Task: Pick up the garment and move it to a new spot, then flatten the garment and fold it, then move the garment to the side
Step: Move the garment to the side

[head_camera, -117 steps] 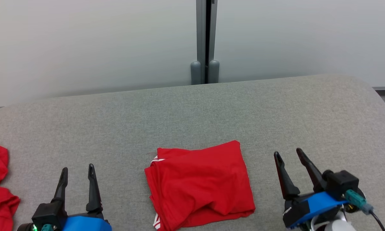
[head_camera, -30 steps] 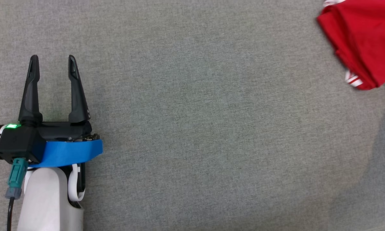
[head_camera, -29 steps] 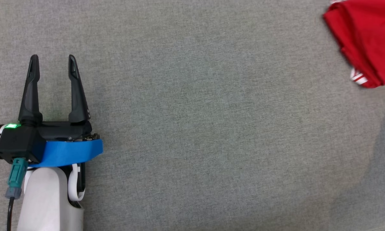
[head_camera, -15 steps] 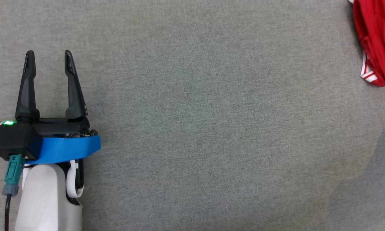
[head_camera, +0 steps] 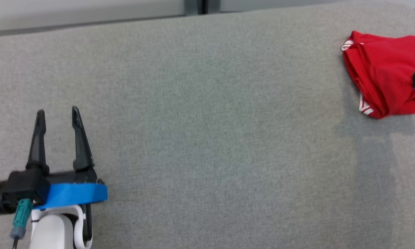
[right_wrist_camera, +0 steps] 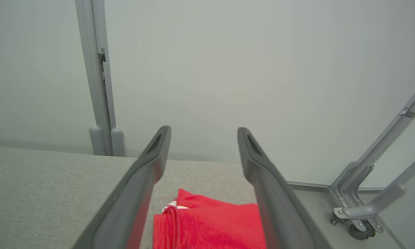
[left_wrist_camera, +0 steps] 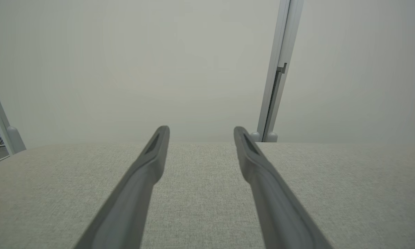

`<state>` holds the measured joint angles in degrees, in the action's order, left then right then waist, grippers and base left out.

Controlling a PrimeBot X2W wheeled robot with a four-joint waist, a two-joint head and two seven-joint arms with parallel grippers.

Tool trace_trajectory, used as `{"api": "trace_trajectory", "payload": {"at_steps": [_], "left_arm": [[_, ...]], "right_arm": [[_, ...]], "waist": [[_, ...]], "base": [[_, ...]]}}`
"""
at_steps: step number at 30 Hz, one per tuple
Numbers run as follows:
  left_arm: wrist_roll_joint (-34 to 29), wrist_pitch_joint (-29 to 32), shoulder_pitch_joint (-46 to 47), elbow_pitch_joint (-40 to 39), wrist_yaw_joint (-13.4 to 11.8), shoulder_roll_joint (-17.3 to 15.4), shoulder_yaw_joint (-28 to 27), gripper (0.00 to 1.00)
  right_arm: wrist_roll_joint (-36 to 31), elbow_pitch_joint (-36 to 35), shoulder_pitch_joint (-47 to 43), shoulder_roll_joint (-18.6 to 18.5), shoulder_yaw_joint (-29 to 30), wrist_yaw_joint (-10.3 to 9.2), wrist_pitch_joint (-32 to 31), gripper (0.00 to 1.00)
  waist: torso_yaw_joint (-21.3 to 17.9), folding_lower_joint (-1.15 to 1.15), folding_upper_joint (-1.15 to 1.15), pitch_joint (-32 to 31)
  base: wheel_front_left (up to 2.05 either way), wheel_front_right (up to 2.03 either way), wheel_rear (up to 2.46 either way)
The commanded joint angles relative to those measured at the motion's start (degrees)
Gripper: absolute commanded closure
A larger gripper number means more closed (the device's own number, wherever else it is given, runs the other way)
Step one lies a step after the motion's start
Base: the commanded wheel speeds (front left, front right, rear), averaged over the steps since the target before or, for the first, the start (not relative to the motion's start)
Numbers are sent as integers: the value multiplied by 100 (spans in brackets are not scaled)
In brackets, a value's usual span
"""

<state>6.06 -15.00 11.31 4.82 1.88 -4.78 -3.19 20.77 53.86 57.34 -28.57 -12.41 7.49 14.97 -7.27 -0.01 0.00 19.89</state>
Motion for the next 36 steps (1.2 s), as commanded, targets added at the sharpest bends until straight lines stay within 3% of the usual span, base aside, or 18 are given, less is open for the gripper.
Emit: {"api": "trace_trajectory", "payload": {"at_steps": [1, 11, 17, 36], "left_arm": [[53, -25, -153, 31, -10, 28, -61, 0], [196, -25, -783, 275, -11, 111, -157, 0], [239, -25, -975, 408, 12, 148, -143, 0], [366, -25, -1347, 623, -36, 184, -83, 0]], "right_arm": [[18, -296, -349, 183, -46, 2, 27, 0], [42, -1646, -1750, 1061, -616, 2, 28, 0], [23, -2139, -2561, 1339, -635, 2, 28, 0], [-373, -3240, -4625, 1922, 527, 2, 21, 0]], "waist": [[-125, 1, 0, -305], [-110, 1, 0, -1143], [-20, 1, 0, -1478], [268, 1, 0, -1969]], "base": [[0, 0, 0], [0, 0, 0], [0, 0, 0], [0, 0, 0]]}}
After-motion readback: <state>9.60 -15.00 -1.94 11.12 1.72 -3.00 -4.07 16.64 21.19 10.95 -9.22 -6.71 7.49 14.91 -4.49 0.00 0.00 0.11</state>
